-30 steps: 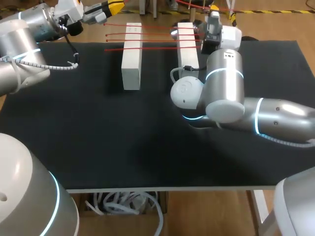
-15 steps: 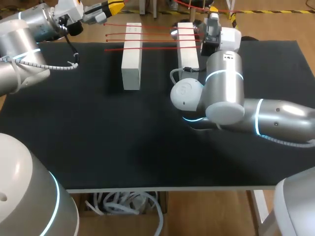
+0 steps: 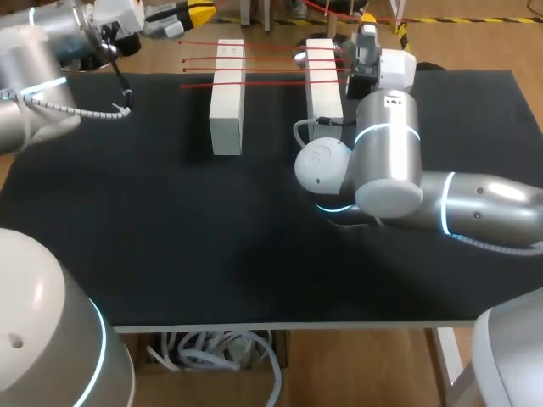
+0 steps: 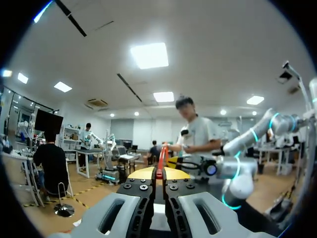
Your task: Grab the tape and strap the tape.
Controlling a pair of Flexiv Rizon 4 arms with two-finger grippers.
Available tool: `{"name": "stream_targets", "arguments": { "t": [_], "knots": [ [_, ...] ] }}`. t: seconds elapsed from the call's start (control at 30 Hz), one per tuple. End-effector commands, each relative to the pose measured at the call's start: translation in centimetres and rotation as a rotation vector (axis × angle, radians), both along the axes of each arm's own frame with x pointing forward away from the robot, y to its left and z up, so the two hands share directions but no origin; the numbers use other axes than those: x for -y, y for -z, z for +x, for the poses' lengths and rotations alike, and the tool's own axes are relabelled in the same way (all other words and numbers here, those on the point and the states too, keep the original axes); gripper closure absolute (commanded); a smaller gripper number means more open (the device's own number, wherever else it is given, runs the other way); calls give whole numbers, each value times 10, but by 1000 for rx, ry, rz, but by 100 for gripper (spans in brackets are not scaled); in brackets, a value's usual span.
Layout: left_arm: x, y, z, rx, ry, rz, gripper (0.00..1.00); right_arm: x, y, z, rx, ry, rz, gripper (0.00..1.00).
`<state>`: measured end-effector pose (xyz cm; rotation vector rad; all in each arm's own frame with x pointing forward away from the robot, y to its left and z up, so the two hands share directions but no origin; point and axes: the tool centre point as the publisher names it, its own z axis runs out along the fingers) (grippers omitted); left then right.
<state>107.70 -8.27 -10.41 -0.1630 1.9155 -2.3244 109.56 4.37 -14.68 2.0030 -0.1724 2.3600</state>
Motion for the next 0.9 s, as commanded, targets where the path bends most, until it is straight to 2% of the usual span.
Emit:
{"name": "stream_targets", "arguments": {
  "t": [0.03, 0.1, 0.2, 0.3, 0.33, 0.47, 0.67, 0.9],
  "knots": [
    [-1, -20, -4, 4, -55, 316, 100, 1, -1, -3, -8, -5, -7, 100],
    [-1, -22, -4, 9, -73, 417, 100, 1, 0, -4, -9, -8, -10, 100],
    [-3, -28, -4, 37, -110, 519, 100, 1, 1, -6, -10, -14, -19, 100],
    [-2, -33, -5, 124, -141, 699, 100, 2, 2, -8, -13, -18, -29, 100],
    [-1, -34, -5, 143, -152, 736, 100, 2, 2, -9, -16, -19, -32, 100],
    [1, -38, -7, 180, -156, 825, 100, 3, 5, -12, -22, -20, -43, 100],
    [8, -40, -8, 237, -146, 999, 100, 6, 5, -14, -20, -22, -53, 100],
    [12, -46, -6, 340, -151, 1244, 100, 9, 6, -17, -22, -23, -62, 100]
  ]
}}
